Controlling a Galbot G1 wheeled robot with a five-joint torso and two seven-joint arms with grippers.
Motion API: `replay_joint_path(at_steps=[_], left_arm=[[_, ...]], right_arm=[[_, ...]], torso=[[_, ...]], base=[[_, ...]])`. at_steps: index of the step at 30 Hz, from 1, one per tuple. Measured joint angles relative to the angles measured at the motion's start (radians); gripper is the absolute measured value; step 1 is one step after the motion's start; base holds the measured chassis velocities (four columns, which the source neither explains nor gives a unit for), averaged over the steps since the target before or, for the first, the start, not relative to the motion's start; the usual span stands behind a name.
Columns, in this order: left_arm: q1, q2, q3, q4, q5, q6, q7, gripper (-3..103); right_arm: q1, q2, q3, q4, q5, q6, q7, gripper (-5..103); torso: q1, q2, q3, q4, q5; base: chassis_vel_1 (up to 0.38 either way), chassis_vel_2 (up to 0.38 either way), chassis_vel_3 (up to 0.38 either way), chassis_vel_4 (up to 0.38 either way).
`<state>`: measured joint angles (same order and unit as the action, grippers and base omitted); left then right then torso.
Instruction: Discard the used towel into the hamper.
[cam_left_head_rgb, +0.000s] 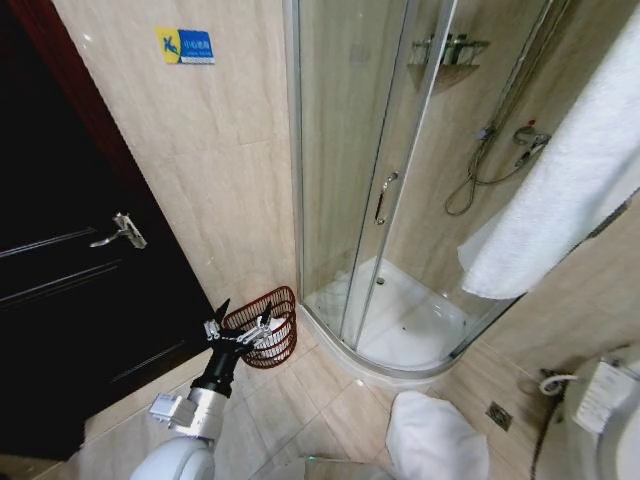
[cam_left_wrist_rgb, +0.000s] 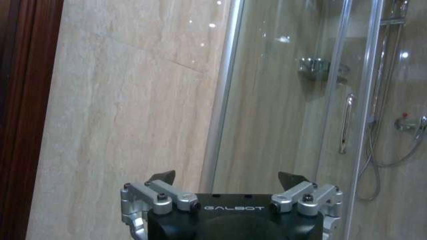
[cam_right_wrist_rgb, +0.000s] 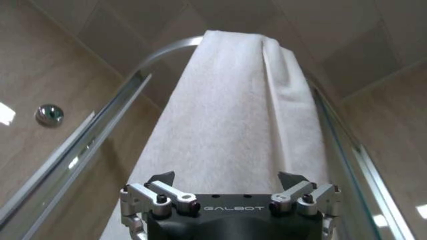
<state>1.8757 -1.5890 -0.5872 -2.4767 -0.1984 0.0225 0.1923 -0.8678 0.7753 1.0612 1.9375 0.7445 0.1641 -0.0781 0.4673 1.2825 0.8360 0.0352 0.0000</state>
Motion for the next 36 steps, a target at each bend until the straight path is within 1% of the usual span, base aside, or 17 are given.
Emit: replay_joint_path(at_steps=[2,5,9,12,13,15,16,18,19,22,25,27,28,30,33,34,36], left_arm=[[0.0,0.0,0.0,0.0,0.0,0.0,0.0,100],[0.0,0.0,0.0,0.0,0.0,0.0,0.0,100],[0.0,0.0,0.0,0.0,0.0,0.0,0.0,100],[0.0,0.0,0.0,0.0,0.0,0.0,0.0,100],[0.0,0.0,0.0,0.0,0.0,0.0,0.0,100],[0.0,0.0,0.0,0.0,0.0,0.0,0.0,100],[0.0,0.0,0.0,0.0,0.0,0.0,0.0,100],[0.0,0.0,0.0,0.0,0.0,0.0,0.0,100],[0.0,0.0,0.0,0.0,0.0,0.0,0.0,100],[0.0,0.0,0.0,0.0,0.0,0.0,0.0,100],[0.0,0.0,0.0,0.0,0.0,0.0,0.0,100],[0.0,0.0,0.0,0.0,0.0,0.0,0.0,100],[0.0,0.0,0.0,0.0,0.0,0.0,0.0,100],[0.0,0.0,0.0,0.0,0.0,0.0,0.0,100],[0.0,0.0,0.0,0.0,0.0,0.0,0.0,100],[0.0,0.0,0.0,0.0,0.0,0.0,0.0,100],[0.0,0.0,0.0,0.0,0.0,0.0,0.0,100]], right_arm=[[0.032,-0.01,-0.018,-0.011,-0.001,-0.011,0.001,100],[0.109,-0.034,-0.076,-0.028,-0.003,-0.064,-0.021,100],[0.128,-0.041,-0.116,-0.026,-0.012,-0.085,-0.026,100],[0.166,-0.054,-0.17,-0.062,-0.077,-0.109,-0.01,100],[0.166,-0.054,-0.17,-0.062,-0.077,-0.109,-0.01,100],[0.213,-0.06,-0.185,-0.113,-0.193,-0.123,0.037,100],[0.213,-0.06,-0.185,-0.113,-0.193,-0.123,0.037,100],[0.245,-0.067,-0.173,-0.144,-0.296,-0.148,0.079,100],[0.253,-0.071,-0.165,-0.156,-0.324,-0.159,0.093,100],[0.262,-0.083,-0.154,-0.181,-0.342,-0.174,0.111,100],[0.268,-0.09,-0.15,-0.204,-0.318,-0.188,0.117,100],[0.276,-0.094,-0.154,-0.209,-0.238,-0.221,0.121,100],[0.282,-0.096,-0.159,-0.209,-0.187,-0.237,0.118,102],[0.286,-0.098,-0.163,-0.21,-0.157,-0.243,0.111,102],[0.296,-0.109,-0.173,-0.207,-0.075,-0.253,0.081,91],[0.296,-0.109,-0.173,-0.207,-0.075,-0.253,0.081,91],[0.301,-0.119,-0.174,-0.202,-0.028,-0.261,0.065,84]], torso=[[0.0,0.0,0.0,-0.0001,-0.0001],[0.0,0.0,0.0,-0.0005,0.0],[0.0,0.0,0.0,-0.0004,0.0003],[0.0,0.0,0.0,-0.0003,0.0],[0.0,0.0,0.0,-0.0003,0.0],[0.0,0.0,0.0,-0.0001,0.0005],[0.0,0.0,0.0,-0.0001,0.0005],[0.0,0.0,0.0,-0.0002,0.0],[0.0,0.0,0.0,-0.0003,0.0],[0.0,0.0,0.0,-0.0006,0.0],[0.0,0.0,0.0,-0.0006,0.0001],[0.0,0.0,0.0,-0.0005,0.0001],[0.0,0.0,0.0,-0.0003,0.0002],[0.0,0.0,0.0,-0.0002,0.0002],[0.0,0.0,0.0,-0.0002,0.0001],[0.0,0.0,0.0,-0.0002,0.0001],[0.0,0.0,0.0,-0.0002,0.0]], base=[[0.0,0.0,0.0,0.0],[0.0,0.0,0.0,0.0],[0.0,0.0,0.0,0.0],[0.0,0.0,0.0,0.0],[0.0,0.0,0.0,0.0],[0.0,0.0,0.0,0.0],[0.0,0.0,0.0,0.0],[0.0,0.0,0.0,0.0],[0.0,0.0,0.0,0.0],[0.0,0.0,0.0,0.0],[0.0,0.0,0.0,0.0],[0.0,0.0,0.0,0.0],[0.0,0.0,0.0,0.0],[0.0,0.0,0.0,0.0],[0.0,0.0,0.0,0.0],[0.0,0.0,0.0,0.0],[0.0,0.0,0.0,0.0]])
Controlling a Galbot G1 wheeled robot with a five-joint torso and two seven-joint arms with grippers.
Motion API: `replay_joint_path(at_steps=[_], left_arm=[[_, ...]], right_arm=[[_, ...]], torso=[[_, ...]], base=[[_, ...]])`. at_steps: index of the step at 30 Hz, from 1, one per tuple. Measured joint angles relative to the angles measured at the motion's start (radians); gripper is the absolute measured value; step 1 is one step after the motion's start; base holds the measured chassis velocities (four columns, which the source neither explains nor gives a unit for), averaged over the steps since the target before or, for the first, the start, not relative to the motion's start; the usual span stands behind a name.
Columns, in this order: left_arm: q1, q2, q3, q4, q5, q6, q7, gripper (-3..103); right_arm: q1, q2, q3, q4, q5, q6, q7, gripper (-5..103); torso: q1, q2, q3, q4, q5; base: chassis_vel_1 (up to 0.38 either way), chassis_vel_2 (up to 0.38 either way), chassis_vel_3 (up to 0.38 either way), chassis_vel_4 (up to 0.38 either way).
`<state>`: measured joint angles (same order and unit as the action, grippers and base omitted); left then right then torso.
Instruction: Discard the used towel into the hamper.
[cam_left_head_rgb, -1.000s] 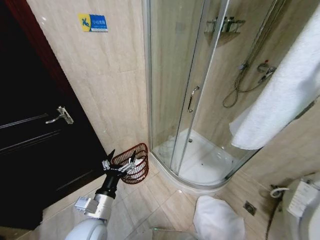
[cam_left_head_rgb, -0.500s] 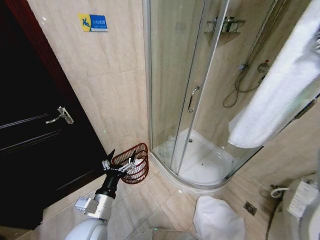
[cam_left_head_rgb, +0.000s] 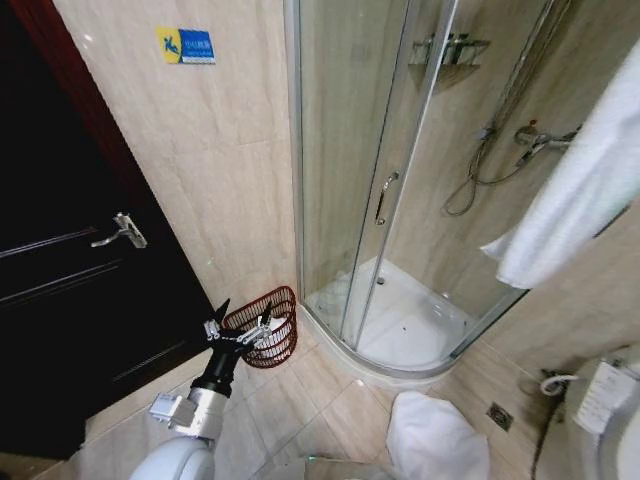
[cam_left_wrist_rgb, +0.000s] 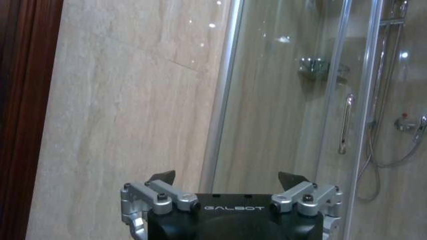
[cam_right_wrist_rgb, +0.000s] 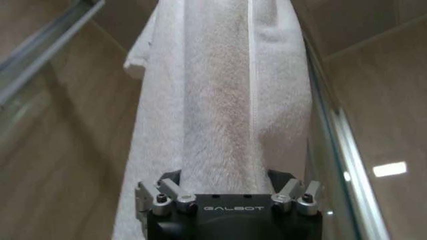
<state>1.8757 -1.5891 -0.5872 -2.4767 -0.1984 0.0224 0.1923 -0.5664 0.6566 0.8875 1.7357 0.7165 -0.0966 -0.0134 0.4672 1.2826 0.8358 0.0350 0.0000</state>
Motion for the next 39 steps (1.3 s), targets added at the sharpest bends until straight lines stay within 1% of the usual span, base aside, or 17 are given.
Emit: replay_joint_path(at_steps=[3,5,6,8,9,12,13,15,17,20,21,25,27,29,34,37,39], left_arm=[[0.0,0.0,0.0,0.0,0.0,0.0,0.0,100],[0.0,0.0,0.0,0.0,0.0,0.0,0.0,100],[0.0,0.0,0.0,0.0,0.0,0.0,0.0,100],[0.0,0.0,0.0,0.0,0.0,0.0,0.0,100],[0.0,0.0,0.0,0.0,0.0,0.0,0.0,100],[0.0,0.0,0.0,0.0,0.0,0.0,0.0,100],[0.0,0.0,0.0,0.0,0.0,0.0,0.0,100],[0.0,0.0,0.0,0.0,0.0,0.0,0.0,100],[0.0,0.0,0.0,0.0,0.0,0.0,0.0,100],[0.0,0.0,0.0,0.0,0.0,0.0,0.0,100],[0.0,0.0,0.0,0.0,0.0,0.0,0.0,100],[0.0,0.0,0.0,0.0,0.0,0.0,0.0,100],[0.0,0.0,0.0,0.0,0.0,0.0,0.0,100],[0.0,0.0,0.0,0.0,0.0,0.0,0.0,100],[0.0,0.0,0.0,0.0,0.0,0.0,0.0,100],[0.0,0.0,0.0,0.0,0.0,0.0,0.0,100],[0.0,0.0,0.0,0.0,0.0,0.0,0.0,100]], right_arm=[[0.001,-0.009,0.003,0.002,0.026,-0.005,-0.012,80],[0.0,-0.016,0.008,0.002,0.042,-0.006,-0.02,72],[-0.001,-0.019,0.009,0.002,0.048,-0.007,-0.023,72],[-0.004,-0.026,0.014,0.006,0.065,-0.01,-0.032,64],[-0.004,-0.026,0.014,0.006,0.065,-0.01,-0.032,64],[-0.014,-0.027,0.018,0.017,0.072,-0.011,-0.039,51],[-0.014,-0.027,0.018,0.017,0.072,-0.011,-0.039,51],[-0.025,-0.027,0.023,0.025,0.075,-0.009,-0.041,43],[-0.03,-0.026,0.025,0.029,0.076,-0.007,-0.044,43],[-0.045,-0.025,0.031,0.037,0.079,0.007,-0.056,32],[-0.045,-0.025,0.031,0.037,0.079,0.007,-0.056,32],[-0.065,-0.028,0.044,0.055,0.098,0.019,-0.076,16],[-0.075,-0.03,0.051,0.063,0.108,0.027,-0.084,13],[-0.099,-0.032,0.063,0.075,0.122,0.059,-0.095,10],[-0.149,-0.033,0.09,0.099,0.125,0.101,-0.11,8],[-0.241,-0.033,0.145,0.148,0.089,0.168,-0.134,8],[-0.271,-0.031,0.168,0.164,0.07,0.186,-0.141,8]], torso=[[0.0,0.0,0.0,0.0,0.0],[0.0,0.0,0.0,0.0,0.0],[0.0,0.0,0.0,-0.0001,0.0],[0.0,0.0,0.0,-0.0001,0.0],[0.0,0.0,0.0,-0.0001,0.0],[0.0,0.0,0.0,0.0,0.0],[0.0,0.0,0.0,0.0,0.0],[0.0,0.0,0.0,-0.0001,0.0],[0.0,0.0,0.0,-0.0001,0.0],[0.0,0.0,0.0,-0.0001,0.0],[0.0,0.0,0.0,-0.0001,0.0],[0.0,0.0,0.0,0.0,0.0],[0.0,0.0,0.0,-0.0001,0.0001],[0.0,0.0,0.0,-0.0001,0.0],[0.0,0.0,0.0,-0.0001,0.0],[0.0,0.0,0.0,0.0001,-0.0001],[0.0,0.0,0.0,-0.0003,-0.0002]], base=[[0.0,0.0,0.0,0.0],[0.0,0.0,0.0,0.0],[0.0,0.0,0.0,0.0],[0.0,0.0,0.0,0.0],[0.0,0.0,0.0,0.0],[0.0,0.0,0.0,0.0],[0.0,0.0,0.0,0.0],[0.0,0.0,0.0,0.0],[0.0,0.0,0.0,0.0],[0.0,0.0,0.0,0.0],[0.0,0.0,0.0,0.0],[0.0,0.0,0.0,0.0],[0.0,0.0,0.0,0.0],[0.0,0.0,0.0,0.0],[0.0,0.0,0.0,0.0],[0.0,0.0,0.0,0.0],[0.0,0.0,0.0,0.0]])
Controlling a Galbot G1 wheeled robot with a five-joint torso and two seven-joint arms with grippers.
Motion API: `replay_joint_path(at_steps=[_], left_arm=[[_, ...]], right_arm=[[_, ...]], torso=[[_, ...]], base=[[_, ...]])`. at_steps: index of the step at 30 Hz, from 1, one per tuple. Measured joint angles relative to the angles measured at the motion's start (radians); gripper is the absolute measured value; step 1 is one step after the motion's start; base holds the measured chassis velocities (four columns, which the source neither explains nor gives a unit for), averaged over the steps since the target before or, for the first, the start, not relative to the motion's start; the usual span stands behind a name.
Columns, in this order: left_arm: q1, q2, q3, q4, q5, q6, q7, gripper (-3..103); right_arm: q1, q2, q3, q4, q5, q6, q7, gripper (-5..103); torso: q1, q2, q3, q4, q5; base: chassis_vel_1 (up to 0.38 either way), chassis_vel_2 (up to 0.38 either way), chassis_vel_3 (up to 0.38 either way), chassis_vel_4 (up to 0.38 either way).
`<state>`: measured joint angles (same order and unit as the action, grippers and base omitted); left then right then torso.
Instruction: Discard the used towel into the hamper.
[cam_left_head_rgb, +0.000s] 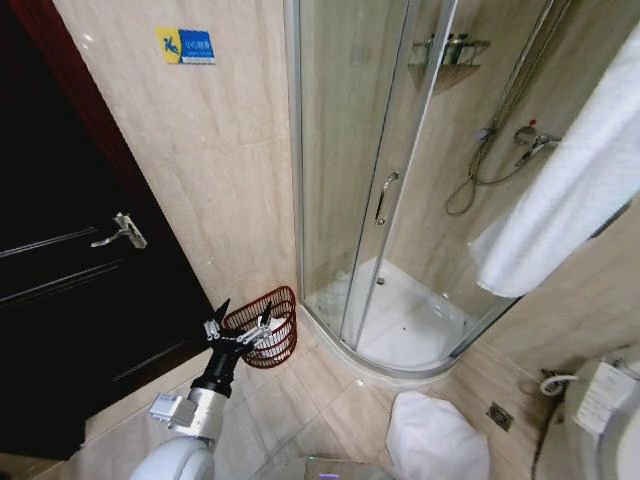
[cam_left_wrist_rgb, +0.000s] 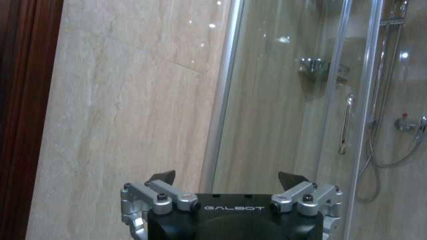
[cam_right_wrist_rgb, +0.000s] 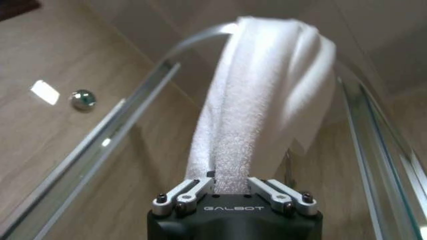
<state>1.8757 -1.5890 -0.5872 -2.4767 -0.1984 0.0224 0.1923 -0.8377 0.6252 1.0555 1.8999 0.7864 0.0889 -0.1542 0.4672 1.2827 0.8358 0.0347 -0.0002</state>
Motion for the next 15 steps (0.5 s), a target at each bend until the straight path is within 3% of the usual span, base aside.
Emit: replay_joint_path(at_steps=[5,11,14,15], left_arm=[[0.0,0.0,0.0,0.0,0.0,0.0,0.0,100],[0.0,0.0,0.0,0.0,0.0,0.0,0.0,100],[0.0,0.0,0.0,0.0,0.0,0.0,0.0,100],[0.0,0.0,0.0,0.0,0.0,0.0,0.0,100]], right_arm=[[-0.112,0.045,0.096,0.067,-0.068,0.04,-0.033,8],[-0.243,0.106,0.224,0.141,-0.06,0.038,-0.035,8],[-0.376,0.203,0.301,0.202,-0.055,0.047,-0.034,8],[-0.376,0.203,0.301,0.202,-0.055,0.047,-0.034,8]], torso=[[0.0,0.0,0.0,0.0001,0.0005],[0.0,0.0,0.0,0.0003,-0.0002],[0.0,0.0,0.0,0.0,0.0005],[0.0,0.0,0.0,0.0,0.0005]], base=[[0.0,0.0,0.0,0.0],[0.0,0.0,0.0,0.0],[0.0,0.0,0.0,0.0],[0.0,0.0,0.0,0.0]])
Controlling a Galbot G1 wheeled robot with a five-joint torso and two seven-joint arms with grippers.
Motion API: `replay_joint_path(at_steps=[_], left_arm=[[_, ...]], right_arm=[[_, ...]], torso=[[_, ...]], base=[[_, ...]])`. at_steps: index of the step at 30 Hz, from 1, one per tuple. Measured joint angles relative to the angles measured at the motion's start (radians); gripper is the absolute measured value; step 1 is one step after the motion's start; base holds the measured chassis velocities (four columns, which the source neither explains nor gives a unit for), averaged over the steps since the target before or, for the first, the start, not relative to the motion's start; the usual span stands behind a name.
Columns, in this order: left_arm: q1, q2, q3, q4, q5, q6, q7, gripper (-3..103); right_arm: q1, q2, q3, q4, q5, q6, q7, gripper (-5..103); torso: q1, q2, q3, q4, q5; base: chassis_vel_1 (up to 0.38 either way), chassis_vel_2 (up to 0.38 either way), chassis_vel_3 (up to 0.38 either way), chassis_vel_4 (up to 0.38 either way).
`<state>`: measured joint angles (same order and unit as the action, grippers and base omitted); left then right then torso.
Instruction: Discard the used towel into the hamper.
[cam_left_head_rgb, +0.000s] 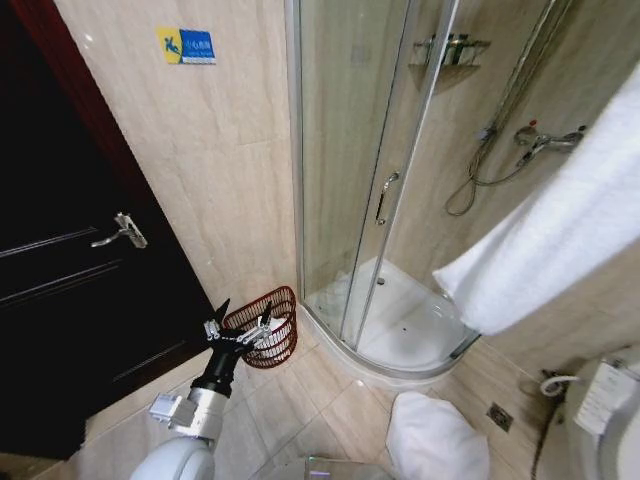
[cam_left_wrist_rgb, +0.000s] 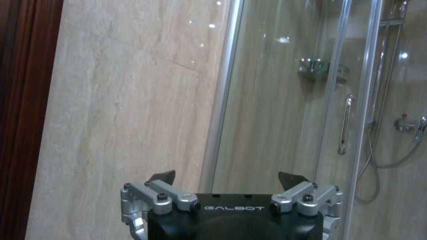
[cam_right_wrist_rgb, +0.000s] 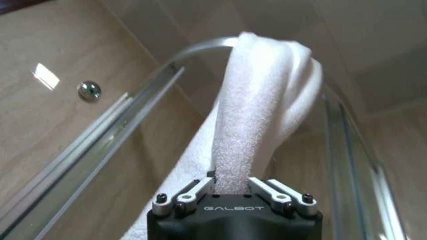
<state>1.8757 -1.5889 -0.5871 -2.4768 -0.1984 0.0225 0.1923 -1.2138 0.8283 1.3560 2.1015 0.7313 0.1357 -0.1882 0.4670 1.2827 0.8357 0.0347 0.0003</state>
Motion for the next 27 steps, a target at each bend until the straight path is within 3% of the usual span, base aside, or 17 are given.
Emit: replay_joint_path(at_steps=[3,7,14,17,27], left_arm=[[0.0,0.0,0.0,0.0,0.0,0.0,0.0,100],[0.0,0.0,0.0,0.0,0.0,0.0,0.0,100],[0.0,0.0,0.0,0.0,0.0,0.0,0.0,100],[0.0,0.0,0.0,0.0,0.0,0.0,0.0,100],[0.0,0.0,0.0,0.0,0.0,0.0,0.0,100]], right_arm=[[-0.104,0.104,0.03,0.07,0.0,0.023,-0.007,8],[-0.157,0.168,0.035,0.112,-0.009,0.047,-0.017,8],[-0.251,0.356,0.008,0.162,-0.099,0.145,-0.082,8],[-0.273,0.402,-0.007,0.143,-0.136,0.171,-0.117,8],[-0.296,0.553,-0.081,0.103,-0.224,0.259,-0.122,8]], torso=[[0.0,0.0,0.0,0.0,0.0],[0.0,0.0,0.0,0.0003,-0.0008],[0.0,0.0,0.0,0.0002,-0.0003],[0.0,0.0,0.0,0.0,-0.0002],[0.0,0.0,0.0,0.0002,-0.0004]], base=[[0.0,0.0,0.0,0.0],[0.0,0.0,0.0,0.0],[0.0,0.0,0.0,0.0],[0.0,0.0,0.0,0.0],[0.0,0.0,0.0,0.0]])
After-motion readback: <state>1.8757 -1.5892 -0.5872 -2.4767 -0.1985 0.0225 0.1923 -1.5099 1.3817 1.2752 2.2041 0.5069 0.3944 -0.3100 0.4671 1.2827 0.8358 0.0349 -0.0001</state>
